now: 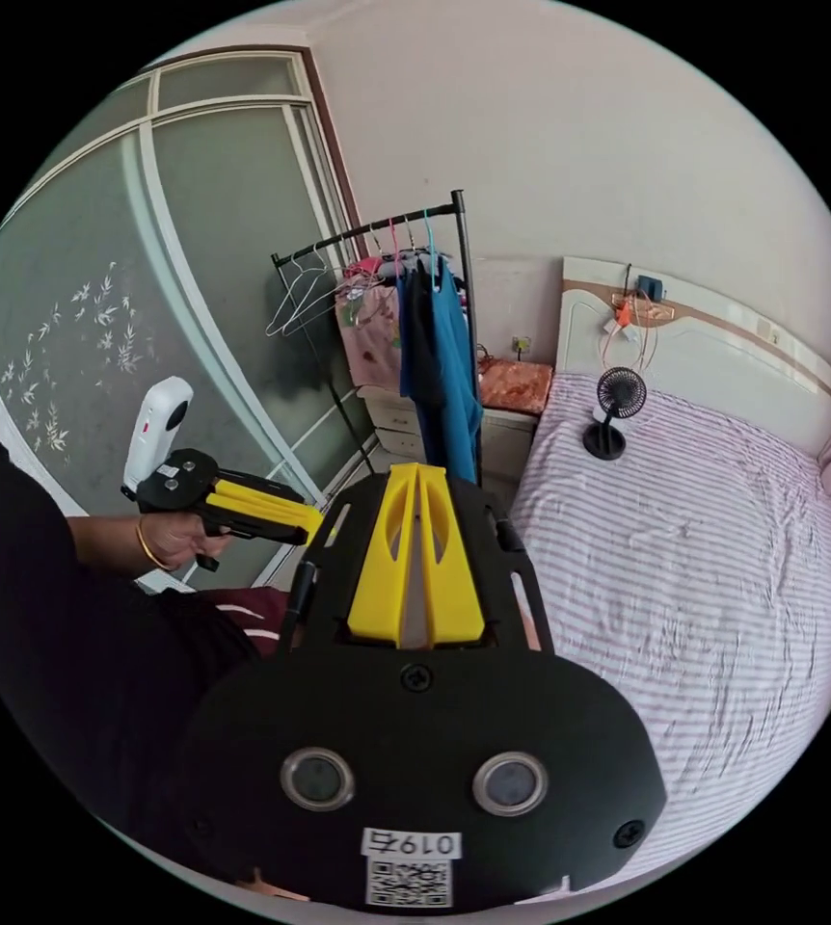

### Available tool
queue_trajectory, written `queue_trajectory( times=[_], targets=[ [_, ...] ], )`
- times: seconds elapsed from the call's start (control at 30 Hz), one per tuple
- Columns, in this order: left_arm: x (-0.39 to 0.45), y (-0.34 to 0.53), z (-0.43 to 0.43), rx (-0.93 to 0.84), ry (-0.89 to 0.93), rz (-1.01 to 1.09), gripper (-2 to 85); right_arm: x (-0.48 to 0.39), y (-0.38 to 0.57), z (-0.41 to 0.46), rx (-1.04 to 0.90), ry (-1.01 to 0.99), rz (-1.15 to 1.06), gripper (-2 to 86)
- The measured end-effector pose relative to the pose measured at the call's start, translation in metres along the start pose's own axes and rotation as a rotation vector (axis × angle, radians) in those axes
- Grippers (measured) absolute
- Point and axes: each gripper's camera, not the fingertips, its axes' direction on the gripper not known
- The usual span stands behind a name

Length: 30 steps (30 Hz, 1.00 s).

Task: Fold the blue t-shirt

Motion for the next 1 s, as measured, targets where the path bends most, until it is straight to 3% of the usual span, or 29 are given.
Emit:
queue_trajectory(
  times=[0.23,0.5,0.77,1.0],
  targets=[
    [-0.122,0.045,-0.021,-0.015,-0.075,-0.037,0.7,-0.034,-0.098,0.096,0.088,0.018,-0.149,5.3],
    [-0.303,0.059,-0.062,0.125,-0.060,-0.176,0.8,-0.081,-0.275,0.277,0.145,0.282,-0.283,5.4],
    [-0.446,0.089,-0.088,0.105,-0.084,-0.119,0.8,-0.077,-0.362,0.421,0.056,0.417,-0.209,8.8],
    [-0.532,0.100,-0.081,0.147,-0.001,-0.140,0.8,-0.074,-0.396,0.504,-0.105,0.444,-0.198,3.0]
  ],
)
